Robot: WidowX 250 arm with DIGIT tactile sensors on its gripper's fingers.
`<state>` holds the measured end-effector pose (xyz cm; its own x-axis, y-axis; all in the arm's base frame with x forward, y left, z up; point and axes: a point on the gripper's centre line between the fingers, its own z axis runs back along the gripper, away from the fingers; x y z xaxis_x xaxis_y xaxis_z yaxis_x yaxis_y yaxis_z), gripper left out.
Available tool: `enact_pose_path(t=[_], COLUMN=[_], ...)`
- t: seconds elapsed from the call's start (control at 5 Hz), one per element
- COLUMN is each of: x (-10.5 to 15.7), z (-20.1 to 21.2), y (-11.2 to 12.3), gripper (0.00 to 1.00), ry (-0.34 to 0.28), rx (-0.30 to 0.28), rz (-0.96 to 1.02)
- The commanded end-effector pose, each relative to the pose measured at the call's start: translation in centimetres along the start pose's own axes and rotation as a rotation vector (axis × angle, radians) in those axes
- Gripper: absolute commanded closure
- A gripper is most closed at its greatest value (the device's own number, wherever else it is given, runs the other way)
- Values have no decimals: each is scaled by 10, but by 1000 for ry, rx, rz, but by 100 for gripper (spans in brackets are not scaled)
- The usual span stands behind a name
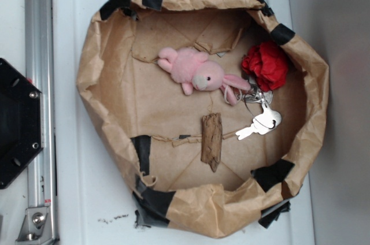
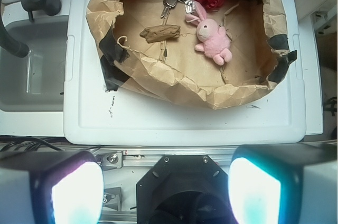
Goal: Grab the wood chip.
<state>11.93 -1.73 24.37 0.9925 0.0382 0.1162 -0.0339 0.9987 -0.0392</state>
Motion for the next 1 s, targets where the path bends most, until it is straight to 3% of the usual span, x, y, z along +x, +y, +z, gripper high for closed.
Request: enact_pose_path(t=[0.0,0.2,0.4,0.6,0.8], x=[0,49,96,124,136], z=[0,-16,-43,-82,-102], y=[0,0,9,15,21], gripper=[0,0,0,0,0], ry=[0,-43,-41,-33,-18], rx=[0,29,66,78,46], rz=[0,46,20,-162,-397])
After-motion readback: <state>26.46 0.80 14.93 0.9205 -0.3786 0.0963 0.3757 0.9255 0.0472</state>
